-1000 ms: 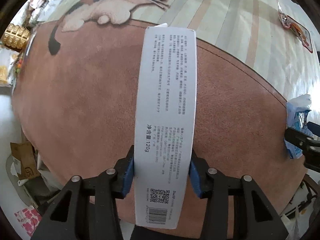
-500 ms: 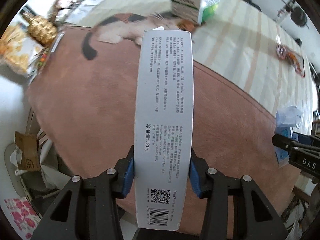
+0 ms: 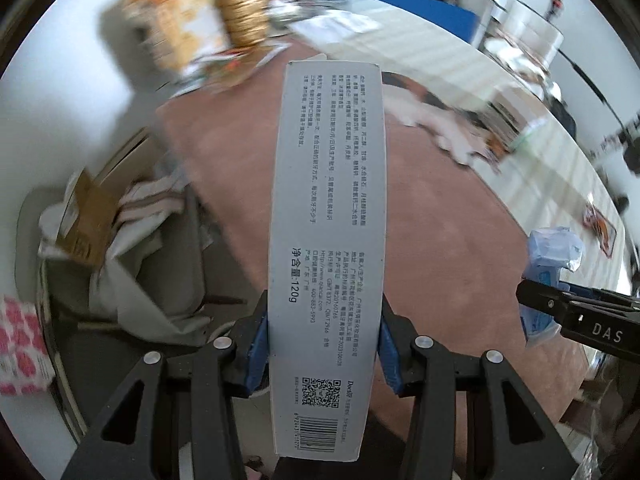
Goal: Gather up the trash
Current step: 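Carry the white box and blue bag to the white bin and release them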
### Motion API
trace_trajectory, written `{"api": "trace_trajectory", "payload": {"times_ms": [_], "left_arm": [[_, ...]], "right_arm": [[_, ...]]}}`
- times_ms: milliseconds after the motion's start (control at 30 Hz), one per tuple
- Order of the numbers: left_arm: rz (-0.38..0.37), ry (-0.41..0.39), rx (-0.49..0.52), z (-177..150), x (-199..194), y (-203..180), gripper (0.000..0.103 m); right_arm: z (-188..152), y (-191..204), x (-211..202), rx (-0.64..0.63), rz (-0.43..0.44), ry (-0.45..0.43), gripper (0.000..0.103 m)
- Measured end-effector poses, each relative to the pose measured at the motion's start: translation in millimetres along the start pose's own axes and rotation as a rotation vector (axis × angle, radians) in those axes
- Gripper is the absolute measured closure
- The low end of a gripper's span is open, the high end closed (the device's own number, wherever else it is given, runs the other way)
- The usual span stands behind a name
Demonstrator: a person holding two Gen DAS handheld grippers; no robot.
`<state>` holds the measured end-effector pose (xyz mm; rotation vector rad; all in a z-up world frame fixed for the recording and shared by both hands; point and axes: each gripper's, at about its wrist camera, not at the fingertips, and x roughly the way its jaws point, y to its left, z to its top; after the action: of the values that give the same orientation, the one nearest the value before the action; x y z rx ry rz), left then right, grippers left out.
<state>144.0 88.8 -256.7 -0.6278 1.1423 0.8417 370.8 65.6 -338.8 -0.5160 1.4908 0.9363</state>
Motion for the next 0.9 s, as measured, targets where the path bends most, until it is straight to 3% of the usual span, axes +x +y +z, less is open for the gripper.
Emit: {"api": "trace_trajectory", "payload": {"times_ms": [200,367,600,733,900], "left_arm": [[-0.001,0.019,-0.14,-41,0,90,0.06],[-0.011,0.114,-0.254,-92,32,165,0.06],[-0.104,0.337,-0.378,-168,138,248,0.06],[-0.189,0.453,-0.462,-207,226,276,0.06],[-0.243,0.523,-0.523,-238,326,297,0.058]], "right_arm": [[-42,70,-11,-0.11,0.039,0.035,0.045],[-79,136,34,-0.193,0.054,0.112,0.045],[-125,199,166,-0.221,0.061,0.25,0.045],[-145,205,255,-0.215,0.032,0.338,0.045],[-160,196,360,-0.202,0.001,0.414,0.045]]}}
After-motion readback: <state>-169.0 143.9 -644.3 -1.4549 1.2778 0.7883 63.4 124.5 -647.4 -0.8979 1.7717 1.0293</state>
